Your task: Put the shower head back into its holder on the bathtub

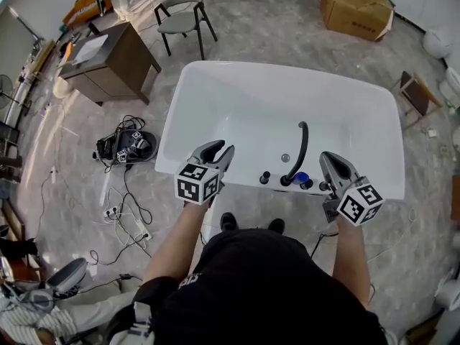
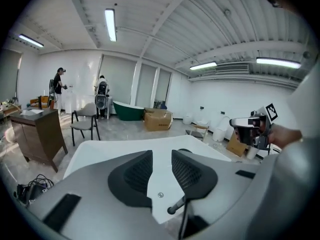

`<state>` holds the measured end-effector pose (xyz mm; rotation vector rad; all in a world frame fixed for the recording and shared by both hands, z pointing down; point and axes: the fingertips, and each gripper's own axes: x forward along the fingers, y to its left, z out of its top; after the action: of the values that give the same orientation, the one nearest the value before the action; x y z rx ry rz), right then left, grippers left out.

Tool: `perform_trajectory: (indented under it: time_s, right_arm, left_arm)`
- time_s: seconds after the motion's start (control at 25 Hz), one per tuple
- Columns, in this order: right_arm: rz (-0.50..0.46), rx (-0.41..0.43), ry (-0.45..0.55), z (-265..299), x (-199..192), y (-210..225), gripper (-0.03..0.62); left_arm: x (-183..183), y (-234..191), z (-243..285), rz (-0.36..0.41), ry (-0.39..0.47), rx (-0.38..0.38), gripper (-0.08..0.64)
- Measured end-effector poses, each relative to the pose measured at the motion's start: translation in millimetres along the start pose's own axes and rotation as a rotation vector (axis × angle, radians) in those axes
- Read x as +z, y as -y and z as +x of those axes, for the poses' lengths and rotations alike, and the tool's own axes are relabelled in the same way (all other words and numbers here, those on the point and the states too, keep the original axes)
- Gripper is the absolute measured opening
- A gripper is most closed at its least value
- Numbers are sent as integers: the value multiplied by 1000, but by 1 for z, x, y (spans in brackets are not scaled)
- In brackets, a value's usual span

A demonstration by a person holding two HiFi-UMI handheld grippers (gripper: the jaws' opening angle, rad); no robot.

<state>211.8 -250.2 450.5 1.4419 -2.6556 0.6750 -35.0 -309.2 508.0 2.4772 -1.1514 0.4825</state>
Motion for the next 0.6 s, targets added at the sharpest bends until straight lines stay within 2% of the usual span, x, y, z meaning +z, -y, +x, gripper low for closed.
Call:
perform_trajectory:
  time_s: [0.16, 0.28, 0.44, 0.6]
  right_arm:
    - [-85, 31, 32, 1, 19, -37, 14]
    - [-162, 54, 75, 1, 32, -63, 12]
    - [-200, 66, 112, 1, 44, -83, 12]
    - [-216, 52, 114, 3, 49, -88, 12]
  left_arm:
    - [43, -13, -22, 32, 100, 15, 110]
    - [66, -16, -37, 61, 137, 20, 101]
    - [89, -17, -55, 101, 183, 24, 97]
    - [96, -22, -62, 115, 199, 32, 94]
